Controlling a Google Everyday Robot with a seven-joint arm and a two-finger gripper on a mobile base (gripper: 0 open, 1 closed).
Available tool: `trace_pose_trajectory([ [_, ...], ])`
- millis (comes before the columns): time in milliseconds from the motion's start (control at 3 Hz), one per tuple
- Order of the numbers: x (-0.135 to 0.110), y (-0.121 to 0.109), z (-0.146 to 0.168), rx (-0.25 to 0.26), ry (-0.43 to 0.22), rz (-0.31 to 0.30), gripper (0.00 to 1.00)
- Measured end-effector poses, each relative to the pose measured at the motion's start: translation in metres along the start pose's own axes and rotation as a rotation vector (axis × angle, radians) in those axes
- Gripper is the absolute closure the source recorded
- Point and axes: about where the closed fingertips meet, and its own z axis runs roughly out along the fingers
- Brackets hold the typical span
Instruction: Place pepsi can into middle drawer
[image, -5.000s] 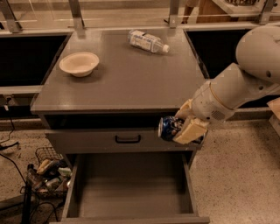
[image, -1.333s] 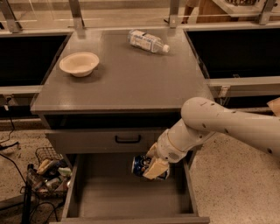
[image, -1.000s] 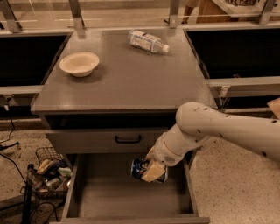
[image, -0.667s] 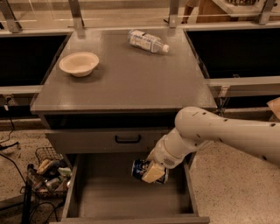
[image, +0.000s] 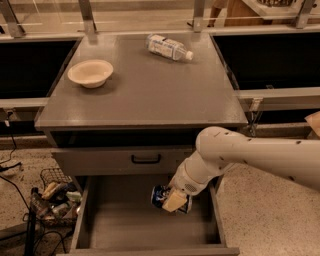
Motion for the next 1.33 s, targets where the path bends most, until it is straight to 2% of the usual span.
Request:
trace_pose_trajectory([
  [667,0.009,-0.005,0.044,-0.058,0.008,0.054,1.0],
  [1000,0.012,-0.005,0.057,-0.087,0.017,0.06,1.0],
  [1333,0.012,-0.004,0.062,-0.075,0.042,0.067,1.0],
])
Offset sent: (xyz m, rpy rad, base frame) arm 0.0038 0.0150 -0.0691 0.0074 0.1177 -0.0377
